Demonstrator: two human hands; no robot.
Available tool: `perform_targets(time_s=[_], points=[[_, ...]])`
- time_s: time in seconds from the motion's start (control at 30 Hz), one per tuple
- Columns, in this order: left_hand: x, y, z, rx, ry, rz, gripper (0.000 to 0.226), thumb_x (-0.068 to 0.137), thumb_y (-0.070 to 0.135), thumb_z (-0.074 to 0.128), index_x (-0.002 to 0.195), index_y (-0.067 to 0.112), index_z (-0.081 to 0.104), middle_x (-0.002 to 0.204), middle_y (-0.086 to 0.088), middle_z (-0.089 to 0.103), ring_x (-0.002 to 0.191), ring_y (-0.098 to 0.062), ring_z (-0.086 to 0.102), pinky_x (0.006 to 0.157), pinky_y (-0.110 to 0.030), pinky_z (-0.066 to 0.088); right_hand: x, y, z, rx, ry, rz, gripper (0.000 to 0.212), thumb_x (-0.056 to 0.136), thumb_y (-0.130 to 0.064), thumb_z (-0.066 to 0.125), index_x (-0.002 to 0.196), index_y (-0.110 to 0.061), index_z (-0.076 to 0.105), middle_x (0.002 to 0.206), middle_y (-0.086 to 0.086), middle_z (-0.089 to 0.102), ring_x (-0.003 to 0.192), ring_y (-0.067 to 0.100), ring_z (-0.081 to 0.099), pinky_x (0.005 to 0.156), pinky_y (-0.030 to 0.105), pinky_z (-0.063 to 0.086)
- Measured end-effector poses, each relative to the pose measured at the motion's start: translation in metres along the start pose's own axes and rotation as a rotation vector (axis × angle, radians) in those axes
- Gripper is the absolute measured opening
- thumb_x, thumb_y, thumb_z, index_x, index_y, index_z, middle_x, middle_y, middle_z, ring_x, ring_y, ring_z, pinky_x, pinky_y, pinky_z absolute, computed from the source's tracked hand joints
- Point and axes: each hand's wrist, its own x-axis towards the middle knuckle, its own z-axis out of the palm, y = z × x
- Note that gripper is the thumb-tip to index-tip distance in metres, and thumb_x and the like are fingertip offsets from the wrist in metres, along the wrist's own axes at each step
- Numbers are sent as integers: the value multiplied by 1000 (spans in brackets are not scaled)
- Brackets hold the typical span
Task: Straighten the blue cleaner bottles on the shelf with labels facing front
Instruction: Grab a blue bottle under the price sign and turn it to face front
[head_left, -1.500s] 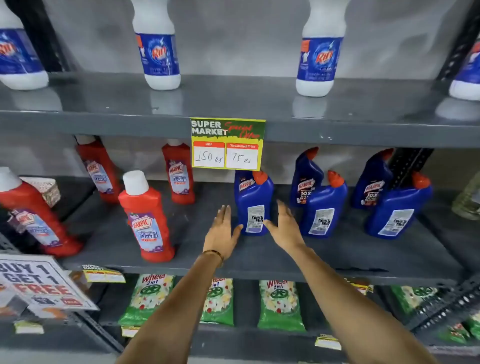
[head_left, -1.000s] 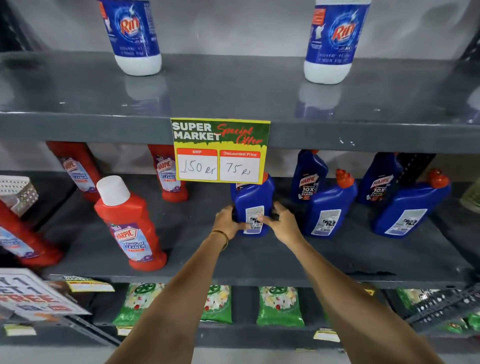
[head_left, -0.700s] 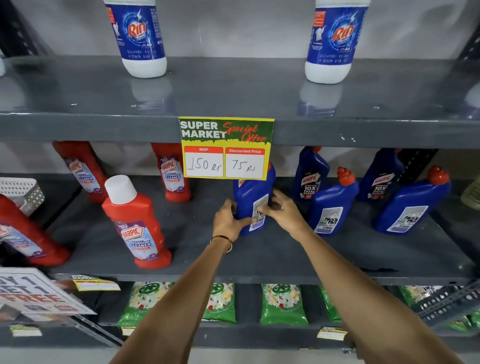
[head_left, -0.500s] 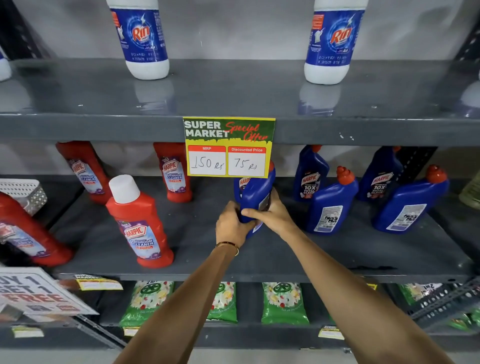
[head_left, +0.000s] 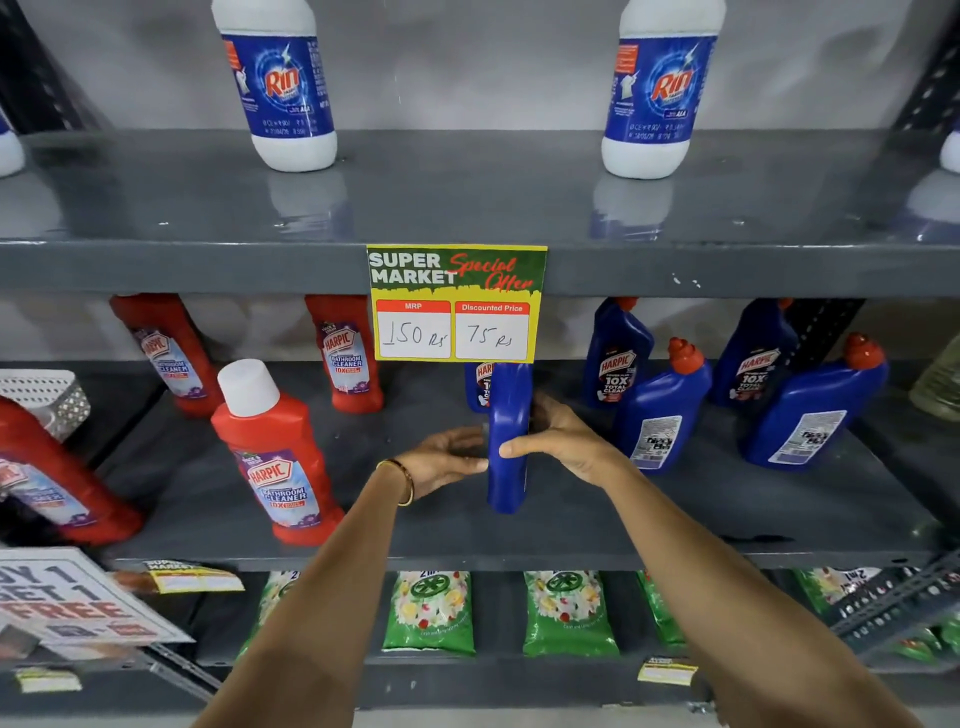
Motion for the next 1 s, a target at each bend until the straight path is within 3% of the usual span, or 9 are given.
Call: perform_targets(time_s=[0.07,0.17,0.3,0.4,0.47,0.6,0.7,0.8,1.0], points=[[-1,-1,4,-77,-93,-15,56,83,-7,55,133,16,41,127,-2,54,113,-13,55,91,-21,51,-1,-2,-4,53,-65,14,65,62,-4,77,121,-19,54,120,8,65,112,23,61,98,37,48],[0,-3,8,-101,-177,-14,55,79,1,56,129,21,46,121,2,59,112,-13,58,95,-26,50,-2,-3,-9,128,-156,34,61,65,0,72,122,-17,55,112,5,67,106,21,63,91,31,50],[3,5,13,-52,-143,-19,47,77,0,62,117,23,54,111,2,60,101,-15,63,89,-30,54,-1,4,-13,236,-187,40,58,64,-4,71,117,-21,58,107,1,68,101,17,64,87,29,52],[6,7,17,34,-32,-20,49,79,1,66,122,18,51,111,2,58,104,-21,60,92,-37,52,0,8,-16,312,-162,24,51,71,2,63,116,-21,59,105,-2,71,101,15,63,87,27,53],[10,6,21,45,114,5,51,77,3,70,121,13,49,114,-2,56,104,-23,59,86,-36,53,2,9,-19,358,-125,16,47,78,5,57,119,-18,58,108,-2,69,104,15,62,88,25,53],[16,2,30,92,471,72,56,61,7,83,104,15,48,105,-5,61,93,-21,60,63,-27,52,6,13,-21,312,-38,25,44,85,4,53,126,-11,52,116,1,63,112,16,58,91,27,52],[19,-6,34,163,658,116,62,49,9,89,95,14,48,99,-7,64,88,-22,61,63,-25,50,6,18,-19,269,34,38,46,84,5,55,125,-17,53,114,-3,64,109,10,60,85,24,54],[21,-12,37,211,733,105,59,51,10,88,93,13,47,97,-7,63,87,-22,61,68,-29,49,6,20,-16,249,73,38,48,84,5,55,125,-21,53,112,-6,65,106,6,61,80,21,55],[18,-12,39,289,732,80,57,58,15,86,98,13,46,99,-4,59,88,-18,56,76,-30,49,7,18,-12,236,87,43,49,86,4,53,128,-20,50,112,-8,64,104,5,60,77,18,55]])
